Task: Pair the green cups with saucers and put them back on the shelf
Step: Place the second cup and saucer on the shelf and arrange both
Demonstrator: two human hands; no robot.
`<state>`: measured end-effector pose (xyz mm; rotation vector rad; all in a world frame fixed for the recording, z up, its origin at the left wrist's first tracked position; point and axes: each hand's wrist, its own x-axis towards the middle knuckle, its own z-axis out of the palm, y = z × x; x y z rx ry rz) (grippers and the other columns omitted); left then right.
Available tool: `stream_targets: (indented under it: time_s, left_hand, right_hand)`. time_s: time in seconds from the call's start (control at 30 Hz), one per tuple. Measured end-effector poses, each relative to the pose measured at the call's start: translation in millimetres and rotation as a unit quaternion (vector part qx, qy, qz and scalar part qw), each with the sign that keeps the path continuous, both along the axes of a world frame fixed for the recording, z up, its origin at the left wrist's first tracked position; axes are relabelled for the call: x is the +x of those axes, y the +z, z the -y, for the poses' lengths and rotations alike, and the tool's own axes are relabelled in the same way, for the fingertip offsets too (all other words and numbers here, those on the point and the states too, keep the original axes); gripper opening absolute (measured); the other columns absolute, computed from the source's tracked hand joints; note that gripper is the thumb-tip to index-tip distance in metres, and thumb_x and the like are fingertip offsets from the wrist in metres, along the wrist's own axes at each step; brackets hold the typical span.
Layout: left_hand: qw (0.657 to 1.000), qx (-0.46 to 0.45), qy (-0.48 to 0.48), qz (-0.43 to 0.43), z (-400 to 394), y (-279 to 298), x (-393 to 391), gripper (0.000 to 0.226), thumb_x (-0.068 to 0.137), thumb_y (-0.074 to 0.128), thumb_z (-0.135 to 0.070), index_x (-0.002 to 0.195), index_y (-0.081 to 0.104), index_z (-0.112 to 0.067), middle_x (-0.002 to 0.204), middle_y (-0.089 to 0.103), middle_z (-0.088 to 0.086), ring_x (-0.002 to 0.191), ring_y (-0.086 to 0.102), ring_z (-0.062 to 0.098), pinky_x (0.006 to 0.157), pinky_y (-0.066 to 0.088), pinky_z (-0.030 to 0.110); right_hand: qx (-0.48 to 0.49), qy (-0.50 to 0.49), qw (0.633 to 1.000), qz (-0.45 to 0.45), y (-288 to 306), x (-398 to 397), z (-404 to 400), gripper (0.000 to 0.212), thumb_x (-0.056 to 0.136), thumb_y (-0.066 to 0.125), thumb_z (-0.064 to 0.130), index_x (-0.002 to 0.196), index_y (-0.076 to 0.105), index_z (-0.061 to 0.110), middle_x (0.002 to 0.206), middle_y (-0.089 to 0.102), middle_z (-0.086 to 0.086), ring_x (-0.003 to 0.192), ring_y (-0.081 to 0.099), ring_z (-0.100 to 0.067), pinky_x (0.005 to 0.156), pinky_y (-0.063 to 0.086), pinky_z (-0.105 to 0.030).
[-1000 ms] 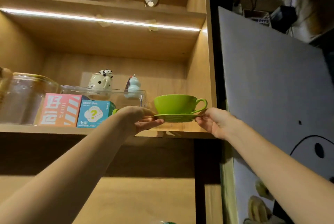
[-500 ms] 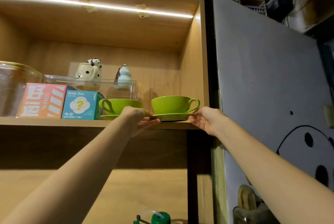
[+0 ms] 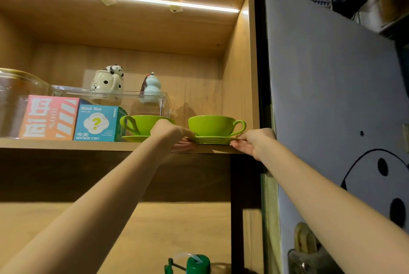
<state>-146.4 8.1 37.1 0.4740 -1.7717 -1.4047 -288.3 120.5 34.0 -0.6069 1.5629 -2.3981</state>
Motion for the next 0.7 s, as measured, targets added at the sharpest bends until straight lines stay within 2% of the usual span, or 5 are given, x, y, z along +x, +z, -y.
stream_targets:
  time_s: [0.13, 0.27, 0.4, 0.57, 0.7]
  left_hand:
    - [1.000, -0.003, 0.017, 0.010, -3.1, 1.5, -1.5, 0.015, 0.080, 0.063, 0.001, 0.067, 0.057, 0.007, 0.060, 0.061, 0.017, 0.036, 0.059, 0.017, 0.039, 0.052, 0.022]
    - [0.999, 0.017, 0.026, -0.020, -0.9, 0.0, -7.9, 0.022, 0.080, 0.062, 0.004, 0.060, 0.053, 0.008, 0.026, 0.053, 0.010, 0.022, 0.053, 0.015, 0.032, 0.048, 0.023]
    - [0.999, 0.007, 0.045, -0.030, 0.6, -0.1, -12.1, 0.019, 0.078, 0.065, 0.002, 0.062, 0.055, 0.007, 0.048, 0.061, 0.017, 0.024, 0.056, 0.015, 0.036, 0.051, 0.025]
    - [0.996, -0.007, 0.078, -0.037, 1.0, -0.3, -20.2, 0.019, 0.074, 0.070, 0.002, 0.061, 0.057, 0.006, 0.062, 0.061, 0.020, 0.025, 0.056, 0.016, 0.039, 0.053, 0.027]
    - [0.997, 0.007, 0.065, -0.044, 2.7, -0.8, -26.9, 0.020, 0.075, 0.068, 0.002, 0.061, 0.055, 0.006, 0.064, 0.061, 0.020, 0.026, 0.057, 0.016, 0.038, 0.053, 0.026]
  right_hand:
    - [0.007, 0.062, 0.998, 0.010, 4.0, 1.9, 1.3, 0.032, 0.094, 0.042, -0.001, 0.125, 0.048, -0.006, 0.129, 0.058, -0.021, 0.115, 0.060, -0.030, 0.091, 0.052, -0.029]
    - [0.062, 0.062, 0.996, 0.008, 8.5, 3.9, -9.4, 0.034, 0.081, 0.056, -0.013, 0.115, 0.054, -0.006, 0.113, 0.065, -0.025, 0.100, 0.067, -0.032, 0.074, 0.058, -0.036]
    - [0.110, 0.100, 0.989, -0.010, 12.3, 7.9, -17.9, 0.007, 0.080, 0.057, -0.012, 0.086, 0.058, -0.008, 0.103, 0.064, -0.021, 0.101, 0.066, -0.031, 0.081, 0.056, -0.031]
    - [0.146, 0.070, 0.984, -0.076, 18.1, 14.1, -15.7, 0.013, 0.079, 0.058, -0.012, 0.086, 0.056, -0.001, 0.120, 0.061, -0.023, 0.111, 0.061, -0.033, 0.090, 0.054, -0.039]
    - [0.190, 0.068, 0.976, -0.085, 22.9, 11.5, -16.5, 0.037, 0.082, 0.058, -0.007, 0.118, 0.052, -0.002, 0.126, 0.056, -0.020, 0.106, 0.063, -0.032, 0.087, 0.056, -0.036]
